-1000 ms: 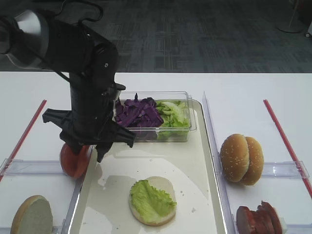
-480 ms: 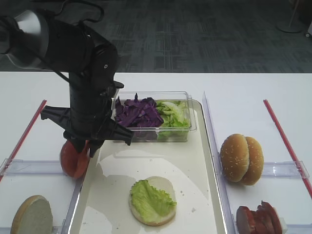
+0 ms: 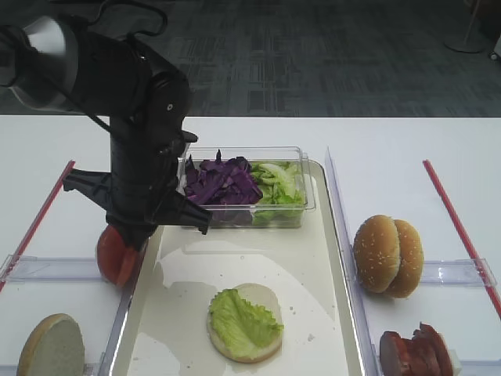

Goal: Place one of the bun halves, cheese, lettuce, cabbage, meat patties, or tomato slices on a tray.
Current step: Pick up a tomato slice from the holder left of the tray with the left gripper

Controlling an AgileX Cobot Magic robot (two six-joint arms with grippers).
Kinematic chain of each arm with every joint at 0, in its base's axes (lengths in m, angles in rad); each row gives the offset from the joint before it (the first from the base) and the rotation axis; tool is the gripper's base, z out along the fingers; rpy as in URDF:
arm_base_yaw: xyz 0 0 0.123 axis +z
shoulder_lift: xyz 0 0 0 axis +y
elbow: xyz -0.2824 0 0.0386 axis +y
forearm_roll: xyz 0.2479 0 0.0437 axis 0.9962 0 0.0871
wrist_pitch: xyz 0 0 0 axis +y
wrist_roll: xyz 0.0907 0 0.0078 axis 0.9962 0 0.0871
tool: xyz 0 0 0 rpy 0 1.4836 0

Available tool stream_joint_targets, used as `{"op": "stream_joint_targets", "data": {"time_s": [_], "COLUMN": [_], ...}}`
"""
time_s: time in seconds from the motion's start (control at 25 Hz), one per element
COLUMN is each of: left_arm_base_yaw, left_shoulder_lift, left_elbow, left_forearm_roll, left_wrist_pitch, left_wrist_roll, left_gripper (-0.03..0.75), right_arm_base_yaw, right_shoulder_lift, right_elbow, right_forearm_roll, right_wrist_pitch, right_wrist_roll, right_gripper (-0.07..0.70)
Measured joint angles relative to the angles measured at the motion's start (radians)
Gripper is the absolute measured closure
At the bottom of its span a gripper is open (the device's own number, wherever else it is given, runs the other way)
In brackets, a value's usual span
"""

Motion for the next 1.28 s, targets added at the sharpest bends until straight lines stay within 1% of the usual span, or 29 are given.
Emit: {"op": "stream_joint_targets", "data": {"time_s": [0.28,0.48,0.76,0.92,1.0,1.04,1.28], "left_arm_base_yaw": [0.0,0.0,0.0,0.0,0.0,0.0,0.0], "left_shoulder_lift": [0.0,0.0,-0.002,-0.015,-0.021,-0.021,-0.05], "left_elbow": [0.0,-0.001,-0.009,-0.05,-0.082,-0.096,-0.103], "left_forearm_roll": [0.014,0.008,-0.007,-0.008,-0.01,-0.013,-0.035], "left_wrist_pitch": [0.027,0.031,0.041,0.069,0.103,0.111,0.12], "left_wrist_roll": [0.0,0.002,0.036,0.053,0.072,0.078,0.093], "left_gripper": [0.689,0.689,0.689,0.689,0.689,0.689,0.689], "right_arm_base_yaw": [0.0,0.0,0.0,0.0,0.0,0.0,0.0], "right_shoulder_lift": [0.0,0.0,0.0,0.0,0.0,0.0,0.0], "right_elbow": [0.0,0.0,0.0,0.0,0.0,0.0,0.0], "right_forearm_roll": [0.0,0.0,0.0,0.0,0.0,0.0,0.0], "right_wrist_pitch": [0.0,0.0,0.0,0.0,0.0,0.0,0.0], "right_wrist_roll": [0.0,0.0,0.0,0.0,0.0,0.0,0.0], "right_gripper": [0.147,0.147,0.147,0.147,0.147,0.147,0.147]}}
